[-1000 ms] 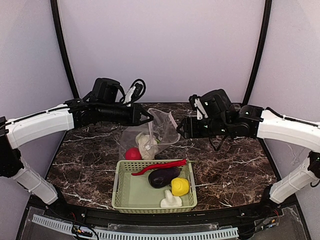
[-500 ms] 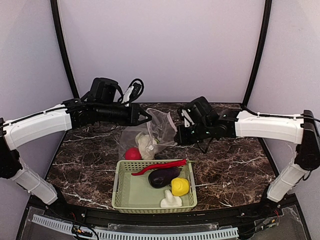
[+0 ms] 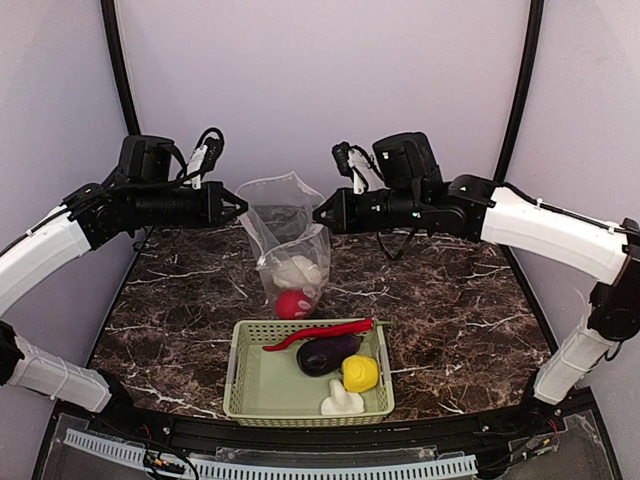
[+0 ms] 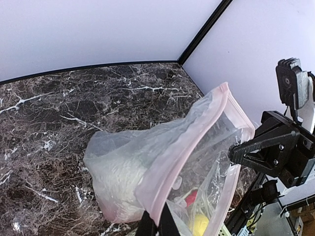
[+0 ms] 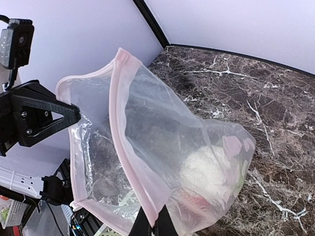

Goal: Place the food in the zip-top bag and seal the zipper
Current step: Adjust the zipper food storage bag at the center of the board, then pick up the fake vegetable from the bin.

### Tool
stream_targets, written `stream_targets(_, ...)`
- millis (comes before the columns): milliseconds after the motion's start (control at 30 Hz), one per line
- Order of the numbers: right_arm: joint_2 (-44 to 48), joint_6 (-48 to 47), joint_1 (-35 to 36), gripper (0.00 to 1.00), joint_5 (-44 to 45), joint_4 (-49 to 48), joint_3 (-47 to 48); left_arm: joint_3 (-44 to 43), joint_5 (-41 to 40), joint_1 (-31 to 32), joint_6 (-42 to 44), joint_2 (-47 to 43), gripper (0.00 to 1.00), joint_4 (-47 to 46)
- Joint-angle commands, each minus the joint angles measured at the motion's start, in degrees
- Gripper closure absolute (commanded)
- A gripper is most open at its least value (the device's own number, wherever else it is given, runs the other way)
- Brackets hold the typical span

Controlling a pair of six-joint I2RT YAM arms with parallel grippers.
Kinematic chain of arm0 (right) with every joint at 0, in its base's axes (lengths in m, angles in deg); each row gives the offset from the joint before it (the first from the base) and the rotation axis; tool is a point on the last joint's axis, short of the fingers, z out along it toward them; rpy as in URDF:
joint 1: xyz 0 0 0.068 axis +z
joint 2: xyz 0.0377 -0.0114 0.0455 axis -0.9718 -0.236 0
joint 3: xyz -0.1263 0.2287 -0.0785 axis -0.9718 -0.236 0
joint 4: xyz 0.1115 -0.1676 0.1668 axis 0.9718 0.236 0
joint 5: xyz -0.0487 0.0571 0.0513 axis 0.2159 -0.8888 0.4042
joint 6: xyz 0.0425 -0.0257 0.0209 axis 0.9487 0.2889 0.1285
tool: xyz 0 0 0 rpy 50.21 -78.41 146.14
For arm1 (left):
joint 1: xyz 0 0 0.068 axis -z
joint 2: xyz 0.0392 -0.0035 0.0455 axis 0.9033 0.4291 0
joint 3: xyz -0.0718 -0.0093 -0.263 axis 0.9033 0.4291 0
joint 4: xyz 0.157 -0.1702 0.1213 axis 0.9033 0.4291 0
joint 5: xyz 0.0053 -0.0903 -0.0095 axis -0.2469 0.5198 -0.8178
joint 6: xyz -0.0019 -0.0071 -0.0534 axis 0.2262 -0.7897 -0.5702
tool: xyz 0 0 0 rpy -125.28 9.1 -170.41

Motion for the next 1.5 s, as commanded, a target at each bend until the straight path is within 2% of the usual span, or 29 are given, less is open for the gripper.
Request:
stream_targets(0,-2.32,0.77,0.25,1.0,1.79,0.27,-2.56,-0.88,-0.47,-0.15,2.3,1.22,0.99,3.81)
stream_targets(133,-1.17,1.55,0.25,1.0,2.95,0.24,-5.54,-0.69,1.04,-0.15,2.56,2.24,0.99,3.23)
stream_targets(200,-0.01,1.15,0.25,0.85,2.92,0.42,-6.57,-0.81,2.05,-0.15,2.84,2.67,0.99,2.9)
stream_targets(300,2.52,0.26,0.26,0.53,3.16,1.41,-7.82,-0.88,2.38,-0.24,2.91,2.96,0.99,2.45)
stream_targets(367,4.67,-0.01,0.25,0.36,4.97,3.09,-8.66,-0.82,2.15,-0.21,2.7,2.91,0.99,1.97)
stream_targets(533,12.51,0.95,-0.04,0.18,8.69,6.43,-14.1,-0.62,1.52,-0.37,2.17,2.19,0.99,1.16)
stream_targets(800,22.19,6.38,-3.32,0.13,6.64,6.39,-29.96,-0.04,1.38,-0.76,2.06,1.84,0.99,1.02)
stream_targets(967,21.88,-0.26,-3.97,0.14,-0.12,-0.03,-36.56,0.88,2.01,-0.77,1.88,1.87,0.99,0.4)
stream_targets(1167,16.31,-12.33,-4.72,0.2,-6.04,-0.36,-35.51,1.23,2.62,-0.77,1.83,1.55,0.99,0.7)
stream_targets(1367,10.27,-19.38,-5.14,0.28,-9.57,0.18,-32.77,1.31,2.55,-0.85,1.83,1.09,0.99,1.03)
stream_targets(1467,7.38,-21.8,-5.11,0.36,-11.65,0.97,-31.24,1.38,2.7,-0.83,1.75,1.21,0.99,1.03)
